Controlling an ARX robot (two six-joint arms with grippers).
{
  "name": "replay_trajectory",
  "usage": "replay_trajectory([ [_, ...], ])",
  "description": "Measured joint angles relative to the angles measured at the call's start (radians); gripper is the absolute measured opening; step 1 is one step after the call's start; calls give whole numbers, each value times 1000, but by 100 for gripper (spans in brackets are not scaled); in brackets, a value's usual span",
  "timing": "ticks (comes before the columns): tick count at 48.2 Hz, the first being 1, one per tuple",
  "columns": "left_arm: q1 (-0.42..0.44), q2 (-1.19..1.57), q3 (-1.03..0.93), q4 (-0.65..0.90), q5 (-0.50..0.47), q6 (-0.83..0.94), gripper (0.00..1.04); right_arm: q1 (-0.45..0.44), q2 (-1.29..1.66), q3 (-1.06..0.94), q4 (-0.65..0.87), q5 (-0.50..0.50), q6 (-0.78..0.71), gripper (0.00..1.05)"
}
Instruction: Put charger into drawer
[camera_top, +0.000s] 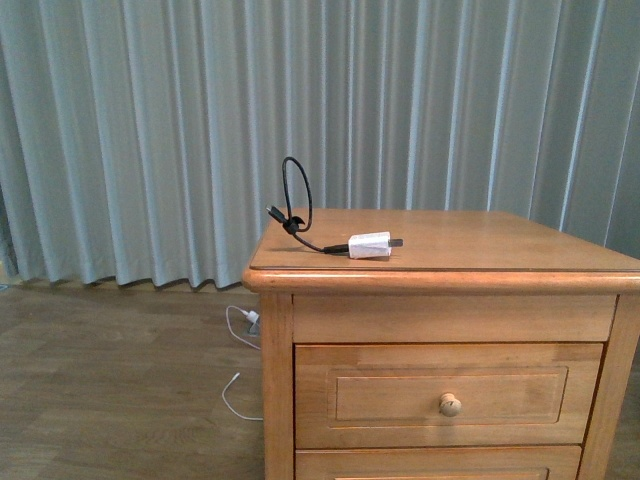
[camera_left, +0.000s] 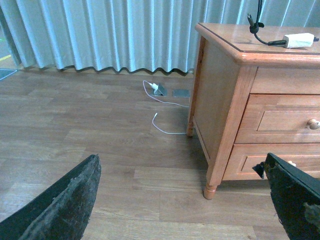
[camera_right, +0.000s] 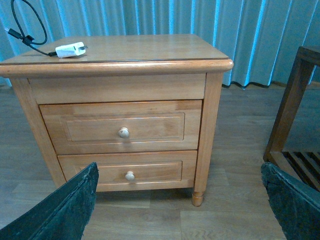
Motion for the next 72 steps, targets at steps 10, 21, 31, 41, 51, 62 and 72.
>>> replay_trajectory([
  [10,0,0,0,0,0,0,99,0,0,0,0,0,0,97],
  [21,0,0,0,0,0,0,99,0,0,0,0,0,0,97],
  [31,0,0,0,0,0,0,99,8,8,3,-15,27,8,97],
  [41,0,0,0,0,0,0,99,178,361,87,-15,233,120,97],
  [51,0,0,0,0,0,0,99,193,832,192,353,193,115,97],
  [62,0,0,0,0,0,0,99,243,1405,401,668,192,92,97],
  [72,0,0,0,0,0,0,99,277,1740,607,744,203,84,97],
])
